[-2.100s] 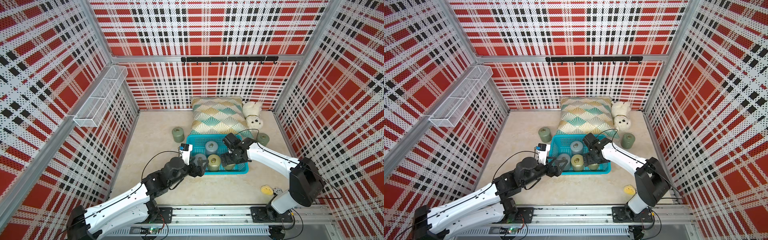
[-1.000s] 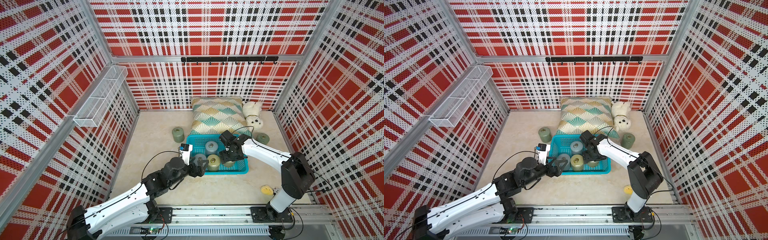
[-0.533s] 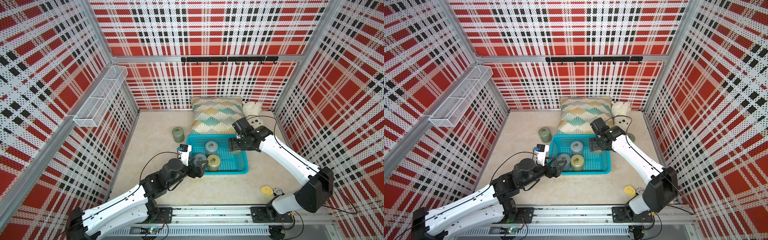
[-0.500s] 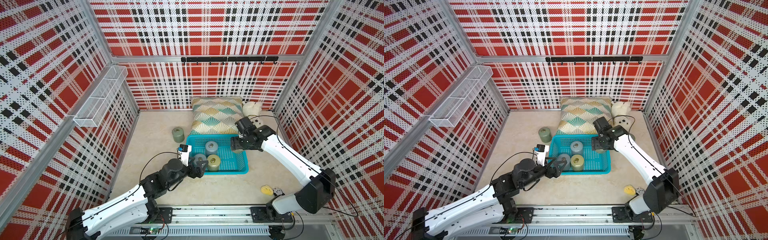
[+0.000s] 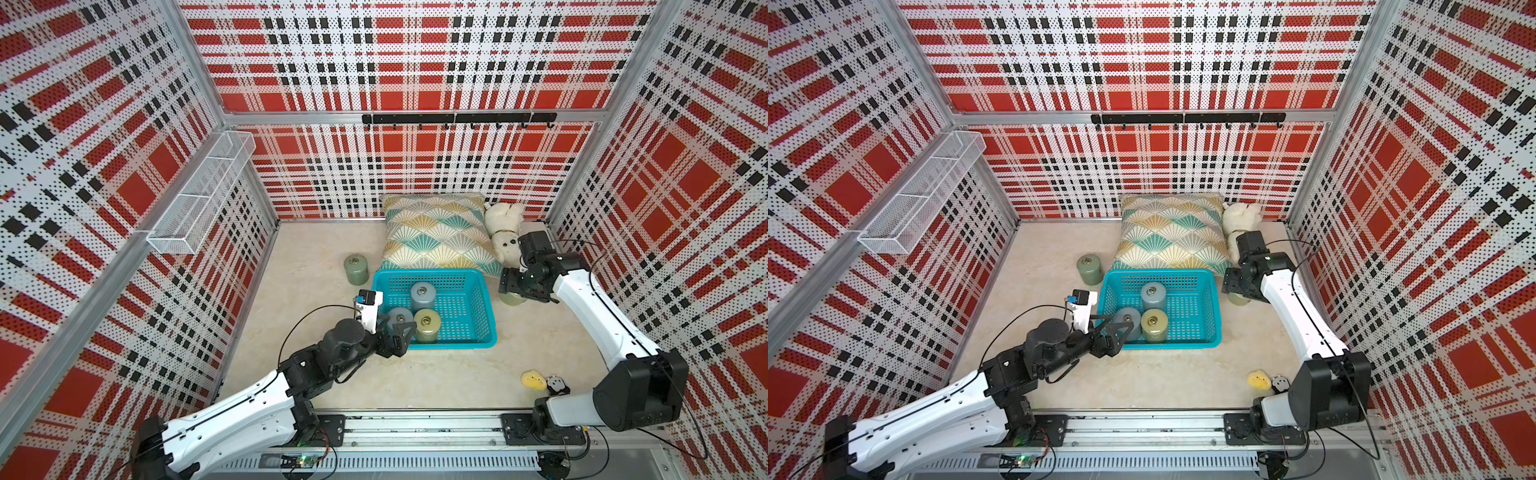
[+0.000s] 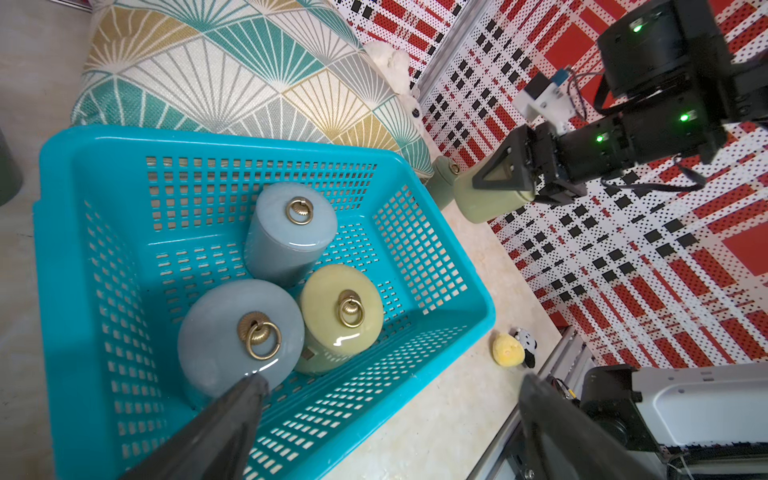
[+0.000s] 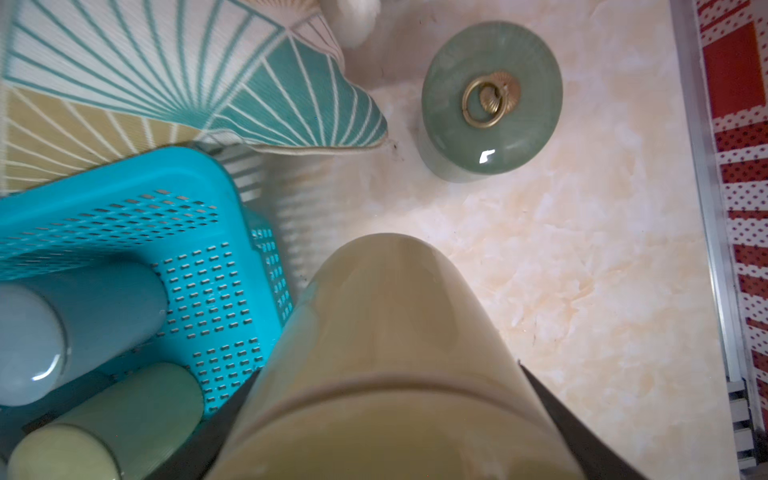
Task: Take the tea canister out of the basket
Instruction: Place the tea canister at the center of the board.
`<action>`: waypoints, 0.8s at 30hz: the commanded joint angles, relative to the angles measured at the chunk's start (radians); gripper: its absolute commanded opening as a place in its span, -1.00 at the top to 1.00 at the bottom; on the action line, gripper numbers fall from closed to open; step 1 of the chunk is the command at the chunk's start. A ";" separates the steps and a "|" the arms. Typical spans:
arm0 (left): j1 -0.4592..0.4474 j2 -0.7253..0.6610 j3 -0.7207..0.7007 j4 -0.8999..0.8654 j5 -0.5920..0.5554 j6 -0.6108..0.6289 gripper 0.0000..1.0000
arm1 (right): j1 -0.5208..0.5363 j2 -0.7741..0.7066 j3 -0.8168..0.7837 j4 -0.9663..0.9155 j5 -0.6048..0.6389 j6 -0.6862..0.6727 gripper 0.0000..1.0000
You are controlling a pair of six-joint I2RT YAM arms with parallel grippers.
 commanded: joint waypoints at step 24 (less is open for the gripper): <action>-0.023 -0.015 -0.013 0.009 -0.028 0.012 -0.98 | -0.016 0.345 -0.025 0.268 0.034 0.035 -0.21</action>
